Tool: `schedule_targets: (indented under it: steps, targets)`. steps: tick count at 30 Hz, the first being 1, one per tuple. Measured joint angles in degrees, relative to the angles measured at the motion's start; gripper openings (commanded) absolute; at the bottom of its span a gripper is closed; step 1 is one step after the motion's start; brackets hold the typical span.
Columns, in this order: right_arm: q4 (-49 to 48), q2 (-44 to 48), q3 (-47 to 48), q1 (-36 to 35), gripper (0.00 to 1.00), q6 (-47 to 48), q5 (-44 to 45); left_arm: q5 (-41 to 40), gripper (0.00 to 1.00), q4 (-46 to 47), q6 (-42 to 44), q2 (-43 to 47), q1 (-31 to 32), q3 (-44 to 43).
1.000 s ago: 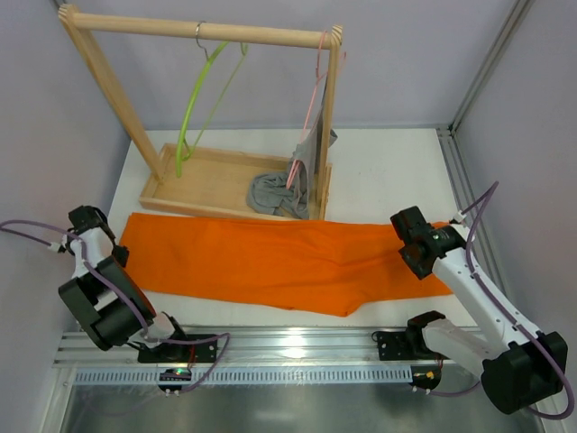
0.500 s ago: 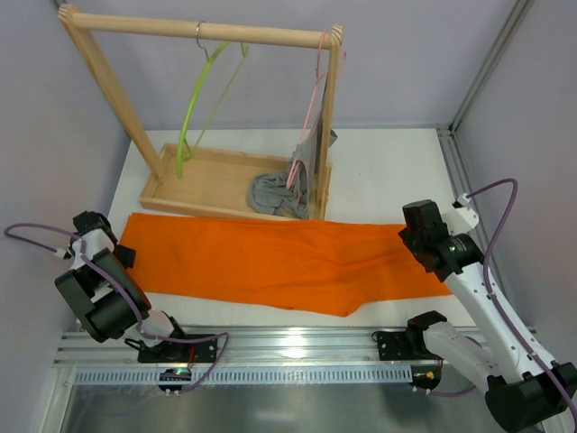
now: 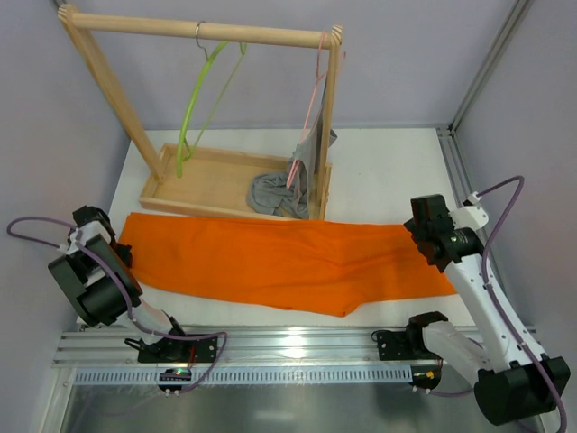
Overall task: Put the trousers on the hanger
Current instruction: Fold the trousers
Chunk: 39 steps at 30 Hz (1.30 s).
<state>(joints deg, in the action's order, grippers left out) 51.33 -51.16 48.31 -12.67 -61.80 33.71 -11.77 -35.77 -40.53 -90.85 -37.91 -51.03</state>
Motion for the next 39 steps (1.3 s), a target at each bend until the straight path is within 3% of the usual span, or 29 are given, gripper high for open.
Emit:
schedule_targets:
  steps: [6, 12, 19, 26, 36, 39]
  targets:
    - [1.86, -14.91, 10.36, 10.12, 0.71, -0.07, -5.16, -0.70, 0.00, 0.26, -0.02, 4.07, -0.15, 2.54]
    - [7.78, -36.94, 27.78, 13.64, 0.64, -0.79, -8.20, 2.45, 0.01, 1.20, 0.02, 12.41, -0.48, 5.53]
    - [12.90, -54.60, 38.66, 17.88, 0.61, -1.09, -9.92, 7.13, 0.01, 3.85, -0.98, 17.68, -0.48, 9.57]
    - [15.43, -62.47, 44.46, 22.43, 0.61, -0.90, -9.84, 10.82, 0.00, 4.17, -1.05, 17.03, -0.48, 9.31]
    - [16.15, -65.48, 42.99, 24.35, 0.58, 0.81, -10.19, 14.03, 0.00, 6.40, -1.07, 18.86, 0.09, 9.38]
    - [16.20, -65.70, 42.97, 24.35, 0.50, 1.60, -10.12, 14.43, 0.00, 6.82, -1.07, 19.54, 0.48, 9.38]
